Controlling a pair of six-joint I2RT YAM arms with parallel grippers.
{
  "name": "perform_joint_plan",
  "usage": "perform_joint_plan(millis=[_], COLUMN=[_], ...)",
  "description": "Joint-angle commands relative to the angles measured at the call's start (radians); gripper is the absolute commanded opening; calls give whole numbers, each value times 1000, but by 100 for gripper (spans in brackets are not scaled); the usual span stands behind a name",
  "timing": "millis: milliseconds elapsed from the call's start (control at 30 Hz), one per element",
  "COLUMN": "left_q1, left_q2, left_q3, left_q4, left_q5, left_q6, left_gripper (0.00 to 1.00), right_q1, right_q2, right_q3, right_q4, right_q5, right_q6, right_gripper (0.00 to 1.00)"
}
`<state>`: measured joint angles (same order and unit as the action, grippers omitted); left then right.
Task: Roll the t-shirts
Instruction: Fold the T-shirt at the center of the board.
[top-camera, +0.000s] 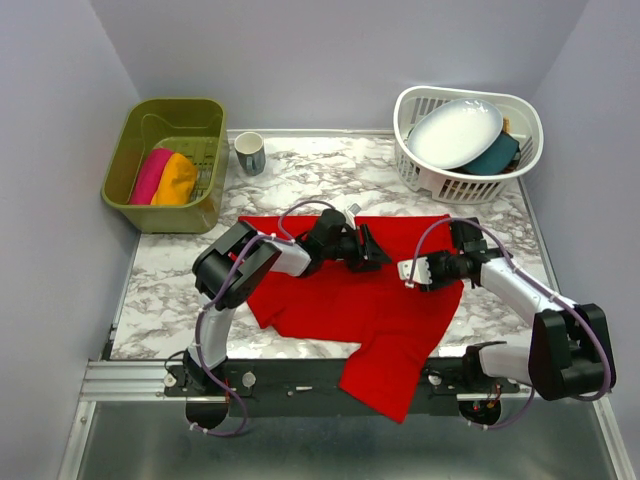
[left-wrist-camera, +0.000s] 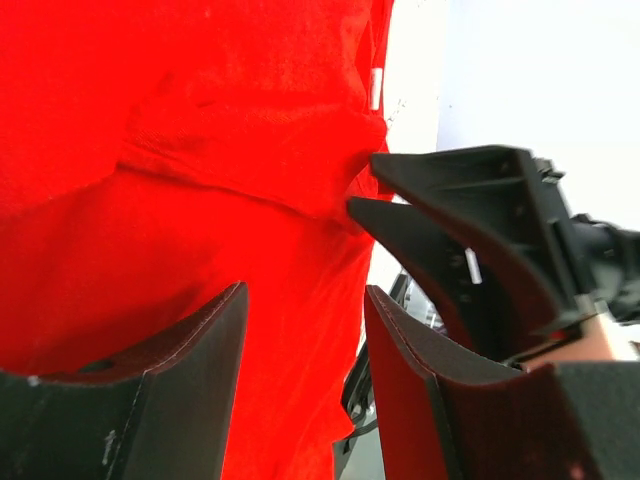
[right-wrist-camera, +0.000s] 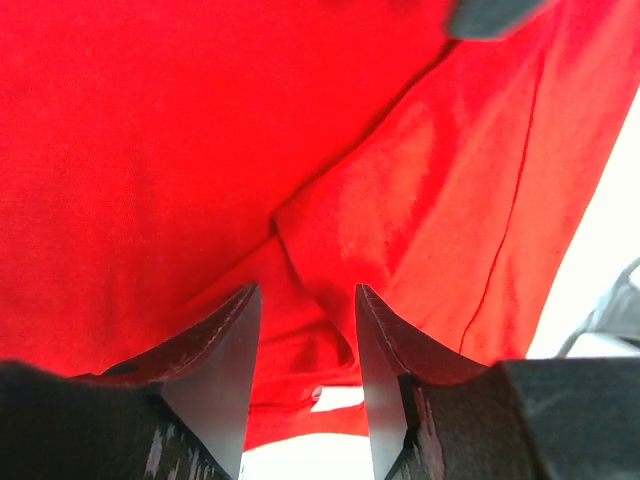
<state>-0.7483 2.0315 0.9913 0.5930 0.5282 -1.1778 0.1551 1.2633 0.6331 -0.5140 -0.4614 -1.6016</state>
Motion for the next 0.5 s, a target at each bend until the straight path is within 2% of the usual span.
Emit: perform_joint_plan(millis=[0, 467], left_q1=[-10, -19], left_q2=[-11, 7], left_q3=[20, 27], left_q4=[-5, -7], left_q5=[3, 0], left_q6=[20, 17], left_gripper=[59, 59], right_q1=[1, 0], right_q2=[-22, 85], right_q3=[-73, 20], right_q4=[181, 180], right_q5=[3, 3], right_q6=[-133, -75], right_gripper=[49, 41])
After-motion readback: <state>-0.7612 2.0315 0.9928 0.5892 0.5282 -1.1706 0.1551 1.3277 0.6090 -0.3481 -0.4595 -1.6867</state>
